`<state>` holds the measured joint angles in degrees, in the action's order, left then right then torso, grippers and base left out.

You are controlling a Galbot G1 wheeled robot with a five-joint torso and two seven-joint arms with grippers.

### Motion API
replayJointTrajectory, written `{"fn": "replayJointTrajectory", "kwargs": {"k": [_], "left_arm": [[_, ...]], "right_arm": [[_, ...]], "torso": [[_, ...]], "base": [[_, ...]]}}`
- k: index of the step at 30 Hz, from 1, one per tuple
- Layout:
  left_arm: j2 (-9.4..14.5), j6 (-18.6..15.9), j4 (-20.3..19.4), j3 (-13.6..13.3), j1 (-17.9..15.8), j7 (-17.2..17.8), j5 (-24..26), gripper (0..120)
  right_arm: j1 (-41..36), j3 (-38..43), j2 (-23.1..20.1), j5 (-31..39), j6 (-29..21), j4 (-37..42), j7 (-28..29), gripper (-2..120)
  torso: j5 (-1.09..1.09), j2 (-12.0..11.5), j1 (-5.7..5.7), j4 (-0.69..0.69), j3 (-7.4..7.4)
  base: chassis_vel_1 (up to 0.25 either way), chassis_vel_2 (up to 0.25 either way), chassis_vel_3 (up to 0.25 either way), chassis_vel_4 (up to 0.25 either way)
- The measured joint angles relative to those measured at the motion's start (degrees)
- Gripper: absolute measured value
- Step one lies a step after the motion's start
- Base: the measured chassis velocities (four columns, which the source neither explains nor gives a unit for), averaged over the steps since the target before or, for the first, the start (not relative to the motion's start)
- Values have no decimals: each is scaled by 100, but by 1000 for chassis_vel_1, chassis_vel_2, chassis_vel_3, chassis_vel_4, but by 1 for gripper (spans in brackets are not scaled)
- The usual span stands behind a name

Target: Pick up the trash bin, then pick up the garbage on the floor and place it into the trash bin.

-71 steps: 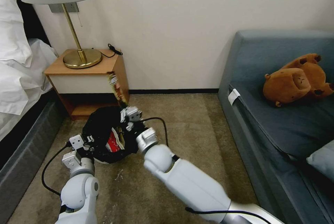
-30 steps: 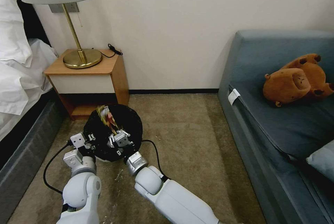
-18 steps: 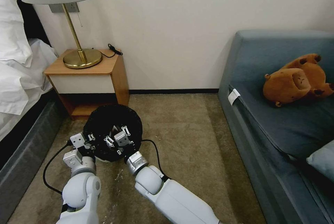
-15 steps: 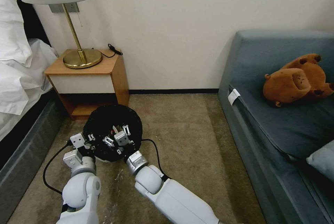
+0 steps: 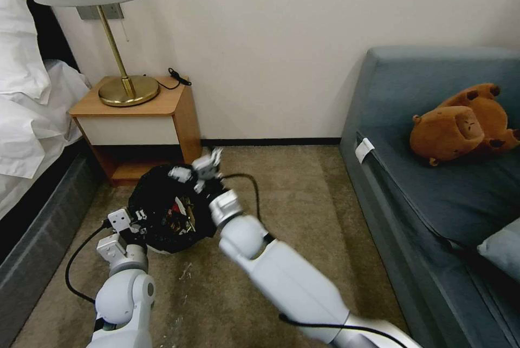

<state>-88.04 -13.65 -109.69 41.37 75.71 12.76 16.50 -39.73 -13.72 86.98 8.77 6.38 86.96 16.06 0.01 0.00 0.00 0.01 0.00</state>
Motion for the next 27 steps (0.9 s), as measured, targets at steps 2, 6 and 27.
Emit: {"fn": "replayJointTrajectory", "kwargs": {"k": [2,6,27], "left_arm": [[7,0,2,11,-8,0,26,4],[39,0,24,69,-14,-13,96,4],[74,24,335,11,-149,-108,141,4]], "right_arm": [[-148,184,-100,31,-300,220,94,100],[-636,791,-343,116,-826,626,289,100],[-2414,2630,-730,16,-357,760,-106,100]], "torso": [[0,-1,0,-1,0],[1,0,0,-1,0],[-1,0,0,-1,0]], "base": [[0,0,0,0],[0,0,0,0],[0,0,0,0]]}}
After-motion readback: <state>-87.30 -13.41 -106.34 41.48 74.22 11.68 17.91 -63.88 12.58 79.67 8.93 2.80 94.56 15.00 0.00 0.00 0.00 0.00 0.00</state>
